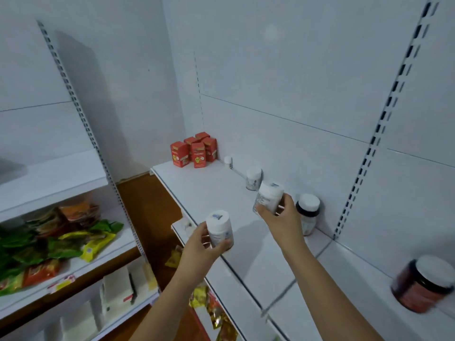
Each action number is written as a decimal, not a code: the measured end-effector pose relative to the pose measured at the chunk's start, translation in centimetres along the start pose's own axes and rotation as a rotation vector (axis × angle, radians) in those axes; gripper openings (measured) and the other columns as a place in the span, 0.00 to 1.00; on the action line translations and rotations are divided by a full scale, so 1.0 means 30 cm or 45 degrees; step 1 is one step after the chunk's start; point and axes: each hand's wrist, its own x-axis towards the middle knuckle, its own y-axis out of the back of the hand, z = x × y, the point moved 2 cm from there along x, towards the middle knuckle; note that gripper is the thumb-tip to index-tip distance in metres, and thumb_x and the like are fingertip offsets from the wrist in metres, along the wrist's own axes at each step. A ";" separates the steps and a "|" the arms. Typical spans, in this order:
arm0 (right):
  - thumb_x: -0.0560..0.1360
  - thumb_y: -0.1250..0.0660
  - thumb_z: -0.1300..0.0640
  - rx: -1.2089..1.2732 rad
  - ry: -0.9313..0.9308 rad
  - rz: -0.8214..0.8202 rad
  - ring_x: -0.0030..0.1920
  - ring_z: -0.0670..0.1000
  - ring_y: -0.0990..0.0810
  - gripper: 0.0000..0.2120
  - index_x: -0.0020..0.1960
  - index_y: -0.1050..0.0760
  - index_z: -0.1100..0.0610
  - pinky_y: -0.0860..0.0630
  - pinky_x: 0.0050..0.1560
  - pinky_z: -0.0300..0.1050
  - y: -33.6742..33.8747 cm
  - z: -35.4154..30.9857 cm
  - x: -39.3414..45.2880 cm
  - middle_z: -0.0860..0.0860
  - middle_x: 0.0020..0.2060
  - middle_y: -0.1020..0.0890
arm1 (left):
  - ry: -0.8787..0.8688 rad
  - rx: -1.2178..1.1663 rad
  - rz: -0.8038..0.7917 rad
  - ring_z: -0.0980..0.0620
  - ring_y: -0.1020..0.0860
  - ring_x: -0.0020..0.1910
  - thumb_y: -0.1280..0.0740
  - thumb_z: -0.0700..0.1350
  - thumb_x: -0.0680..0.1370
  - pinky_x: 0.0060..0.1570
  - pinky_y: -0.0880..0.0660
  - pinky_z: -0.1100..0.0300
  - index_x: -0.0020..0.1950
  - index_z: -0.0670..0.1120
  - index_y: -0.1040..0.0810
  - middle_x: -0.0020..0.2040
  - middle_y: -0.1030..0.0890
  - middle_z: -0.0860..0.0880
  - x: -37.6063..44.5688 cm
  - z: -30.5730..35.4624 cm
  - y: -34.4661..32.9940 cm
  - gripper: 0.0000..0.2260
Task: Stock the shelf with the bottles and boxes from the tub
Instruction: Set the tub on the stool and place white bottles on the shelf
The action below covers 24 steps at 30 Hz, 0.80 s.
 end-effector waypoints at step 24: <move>0.63 0.28 0.53 -0.592 -0.177 0.508 0.53 0.50 0.20 0.25 0.59 0.25 0.52 0.23 0.52 0.45 -0.355 0.298 0.450 0.48 0.52 0.20 | -0.807 0.829 -0.399 0.47 0.28 0.65 0.38 0.70 0.69 0.63 0.31 0.50 0.66 0.54 0.24 0.65 0.24 0.51 0.970 -0.243 -0.164 0.31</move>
